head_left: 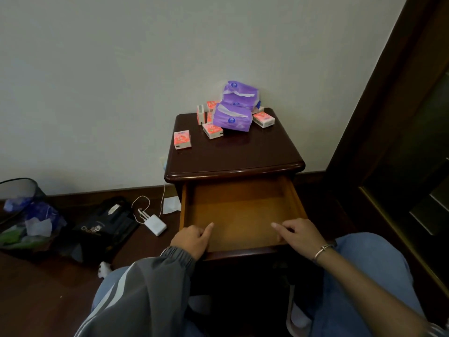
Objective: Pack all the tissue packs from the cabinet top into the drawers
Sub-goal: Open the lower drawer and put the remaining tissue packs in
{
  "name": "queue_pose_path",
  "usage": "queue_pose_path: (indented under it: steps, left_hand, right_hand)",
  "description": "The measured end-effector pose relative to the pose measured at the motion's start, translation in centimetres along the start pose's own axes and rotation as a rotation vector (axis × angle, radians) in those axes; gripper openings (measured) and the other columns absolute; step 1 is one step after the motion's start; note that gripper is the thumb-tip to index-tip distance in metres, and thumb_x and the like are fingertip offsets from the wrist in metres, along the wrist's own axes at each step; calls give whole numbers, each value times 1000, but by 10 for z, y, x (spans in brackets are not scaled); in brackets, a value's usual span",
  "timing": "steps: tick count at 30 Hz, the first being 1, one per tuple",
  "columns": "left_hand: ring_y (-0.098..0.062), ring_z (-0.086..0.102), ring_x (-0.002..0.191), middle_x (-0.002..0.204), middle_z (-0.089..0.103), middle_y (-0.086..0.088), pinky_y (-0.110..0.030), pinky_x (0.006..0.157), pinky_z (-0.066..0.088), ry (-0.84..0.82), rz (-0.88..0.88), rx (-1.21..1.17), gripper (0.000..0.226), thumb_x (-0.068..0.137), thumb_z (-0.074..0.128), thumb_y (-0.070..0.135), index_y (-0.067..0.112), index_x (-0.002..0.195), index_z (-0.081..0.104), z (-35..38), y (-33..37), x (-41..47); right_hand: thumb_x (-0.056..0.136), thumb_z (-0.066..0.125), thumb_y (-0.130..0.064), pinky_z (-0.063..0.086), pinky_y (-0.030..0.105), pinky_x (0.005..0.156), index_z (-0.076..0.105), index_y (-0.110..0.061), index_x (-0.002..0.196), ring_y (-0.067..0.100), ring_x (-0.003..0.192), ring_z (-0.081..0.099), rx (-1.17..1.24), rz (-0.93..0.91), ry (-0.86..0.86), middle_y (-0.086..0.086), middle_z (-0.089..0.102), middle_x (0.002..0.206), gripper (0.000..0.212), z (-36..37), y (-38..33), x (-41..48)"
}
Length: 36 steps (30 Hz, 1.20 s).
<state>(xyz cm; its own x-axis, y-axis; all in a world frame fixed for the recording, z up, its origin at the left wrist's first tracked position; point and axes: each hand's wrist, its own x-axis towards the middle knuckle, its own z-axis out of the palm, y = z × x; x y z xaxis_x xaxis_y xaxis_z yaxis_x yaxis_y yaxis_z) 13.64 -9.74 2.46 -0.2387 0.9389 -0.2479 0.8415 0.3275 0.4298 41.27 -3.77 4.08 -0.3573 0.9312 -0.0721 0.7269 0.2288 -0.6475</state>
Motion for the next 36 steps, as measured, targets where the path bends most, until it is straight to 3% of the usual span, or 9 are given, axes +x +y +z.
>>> queue_pose_path:
  steps: [4,7,9,13,17,21,29,33,36]
  left_hand:
    - [-14,54,57,60,55,0,-24,60,42,-132,-42,-48,62,94,30,60,15,60,55,-5,-1,11]
    - [-11,64,76,80,68,2,-24,73,49,-171,-77,-179,55,94,33,57,16,83,67,-21,-7,23]
    - [-12,62,88,93,66,5,-24,76,49,-15,-58,-201,41,94,39,51,20,100,64,-39,-12,33]
    - [-20,57,107,115,59,-4,-30,87,47,467,74,-178,36,94,51,34,15,123,56,-81,-15,64]
    - [-27,44,124,139,45,-10,-44,103,38,582,65,-34,50,94,49,35,13,138,41,-108,-10,104]
    - [-27,35,134,149,33,-8,-47,107,33,586,123,100,59,91,50,38,17,144,32,-112,-2,145]
    - [-29,25,141,154,27,-9,-51,110,24,573,469,413,71,82,59,37,19,145,32,-112,75,259]
    - [-33,9,145,159,11,-8,-61,112,6,489,512,686,83,78,61,38,25,149,20,-109,122,321]
    - [-35,6,146,158,16,-10,-62,112,-1,429,493,814,72,86,53,25,22,149,19,-101,140,349]
  right_hand:
    - [91,54,-43,50,27,65,69,-21,62,4,58,62,44,27,-79,-5,66,58,39,-6,2,12]
    - [90,57,-38,45,23,66,66,-28,73,5,72,63,32,-10,-12,-11,67,72,22,-24,-1,37]
    - [91,57,-34,48,28,78,67,-25,97,12,93,62,-28,-55,124,-7,68,96,15,-39,-5,68]
    - [90,56,-36,36,46,105,51,-13,130,30,128,43,-197,-33,427,10,51,136,47,-63,-16,151]
    - [90,44,-52,14,55,113,23,-21,148,29,146,7,-325,178,321,4,15,158,69,-59,-25,220]
    - [89,20,-67,10,57,115,11,-33,150,25,147,1,-518,274,113,-3,5,160,70,-33,-6,250]
    - [84,19,-69,16,55,112,20,-36,147,24,146,13,-555,223,269,-2,18,158,71,-19,8,256]
    - [81,23,-67,18,53,113,25,-37,145,23,145,17,-541,213,323,-2,23,156,71,-18,8,254]
    - [79,23,-66,17,52,113,27,-37,145,22,145,17,-521,208,341,-3,24,156,72,-17,8,254]
